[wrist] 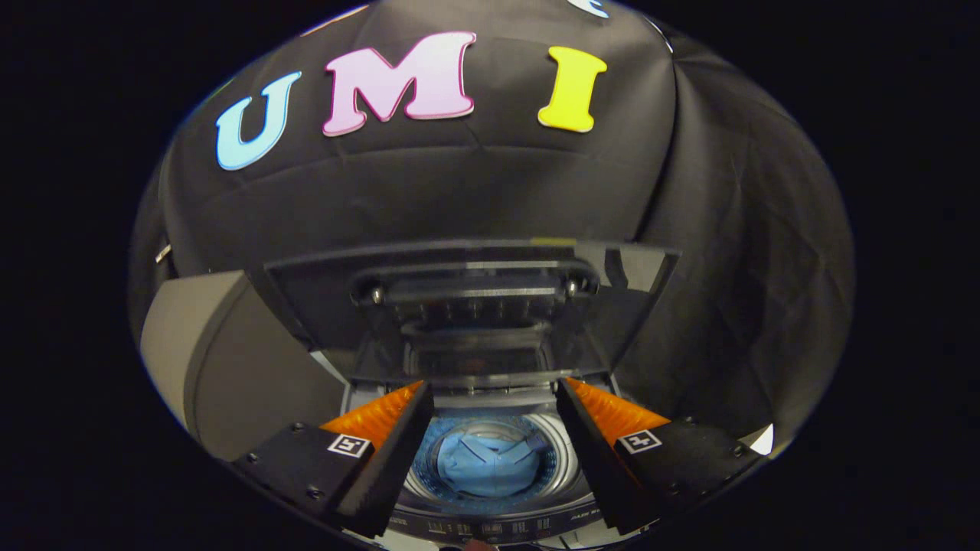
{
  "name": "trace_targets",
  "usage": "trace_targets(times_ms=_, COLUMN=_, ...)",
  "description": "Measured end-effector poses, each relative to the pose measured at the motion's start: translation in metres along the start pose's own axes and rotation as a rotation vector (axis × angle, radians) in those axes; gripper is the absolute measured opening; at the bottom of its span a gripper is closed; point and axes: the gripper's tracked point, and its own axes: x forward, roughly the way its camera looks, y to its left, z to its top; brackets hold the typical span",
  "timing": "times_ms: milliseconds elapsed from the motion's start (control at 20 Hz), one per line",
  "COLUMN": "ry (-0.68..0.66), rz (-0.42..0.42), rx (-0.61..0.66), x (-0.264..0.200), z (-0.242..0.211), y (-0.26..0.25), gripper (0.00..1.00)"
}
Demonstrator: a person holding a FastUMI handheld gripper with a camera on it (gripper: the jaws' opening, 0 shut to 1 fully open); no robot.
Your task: Put the clothes into the washing machine and then close the washing machine lid.
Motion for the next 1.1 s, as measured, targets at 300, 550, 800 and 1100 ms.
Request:
trace_targets(times_ms=300, ry=-0.141, rz=0.012, rx=0.041, x=-0.008, z=0.082, y=0.006, gripper=1.0)
trace_targets(times_ms=550, ry=-0.138, rz=0.041, rx=0.056, x=0.019, z=0.116, y=0.011, gripper=1.0)
trace_targets(times_ms=800, ry=-0.044, rz=0.056, rx=0.042, x=0.057, z=0.108, y=0.016, gripper=1.0)
trace_targets(times_ms=1100, ry=-0.01, rz=0.042, rx=0.0, x=0.065, z=0.096, y=0.012, gripper=1.0)
